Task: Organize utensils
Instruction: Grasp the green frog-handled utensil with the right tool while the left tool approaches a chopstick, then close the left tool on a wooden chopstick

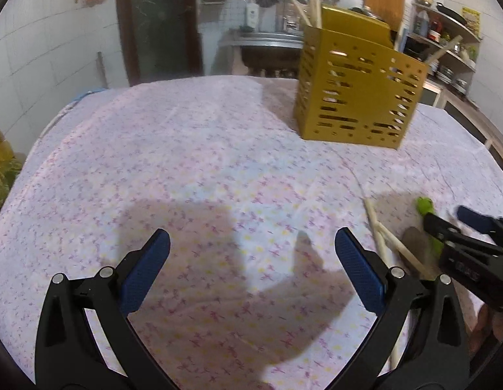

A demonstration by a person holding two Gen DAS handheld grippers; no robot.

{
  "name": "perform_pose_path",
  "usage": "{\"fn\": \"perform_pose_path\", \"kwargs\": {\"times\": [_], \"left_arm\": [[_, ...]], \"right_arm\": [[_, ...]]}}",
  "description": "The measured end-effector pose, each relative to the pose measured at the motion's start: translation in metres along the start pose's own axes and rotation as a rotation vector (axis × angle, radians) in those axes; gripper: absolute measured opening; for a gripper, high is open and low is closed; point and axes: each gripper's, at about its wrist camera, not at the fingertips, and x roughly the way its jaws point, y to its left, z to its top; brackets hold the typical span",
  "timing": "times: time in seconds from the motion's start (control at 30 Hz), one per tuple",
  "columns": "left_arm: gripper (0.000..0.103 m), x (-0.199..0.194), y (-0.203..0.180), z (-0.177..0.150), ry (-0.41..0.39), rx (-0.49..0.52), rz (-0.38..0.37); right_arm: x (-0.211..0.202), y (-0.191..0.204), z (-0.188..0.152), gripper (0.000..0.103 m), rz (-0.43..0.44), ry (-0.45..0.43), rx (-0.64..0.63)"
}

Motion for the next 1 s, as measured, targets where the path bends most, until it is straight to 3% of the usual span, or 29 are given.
{"fn": "perform_pose_path", "kwargs": {"times": [0.1,0.13,0.17,0.37,0.7,0.8,1.0], "left_arm": [[0.098,0.000,-0.006,0.000,0.014,0.003,-0.023],[0.098,0.000,-0.009,0.000,0.026,0.002,-0.037],[0.098,0.001,-0.011,0.000,0.035,0.002,-0.049],[0.098,0.005,-0.030,-0.005,0.107,0.013,-0.133],[0.097,0.009,-0.062,-0.007,0.099,0.076,-0.101],[0.085,0.015,-0.065,-0.008,0.125,0.078,-0.119],[0.075,0.020,-0.065,-0.005,0.114,0.089,-0.101]], "right_arm": [[0.003,0.003,0.001,0.042,0.024,0.021,0.004],[0.003,0.004,0.001,0.028,0.048,0.023,0.001],[0.002,0.005,0.002,0.021,0.066,0.024,-0.003],[-0.004,-0.015,-0.003,0.019,0.052,0.024,-0.016],[-0.004,-0.059,-0.005,0.018,0.015,0.034,0.037],[-0.004,-0.060,-0.006,0.018,0.021,0.030,0.038],[-0.003,-0.059,-0.007,0.018,0.020,0.025,0.038]]}}
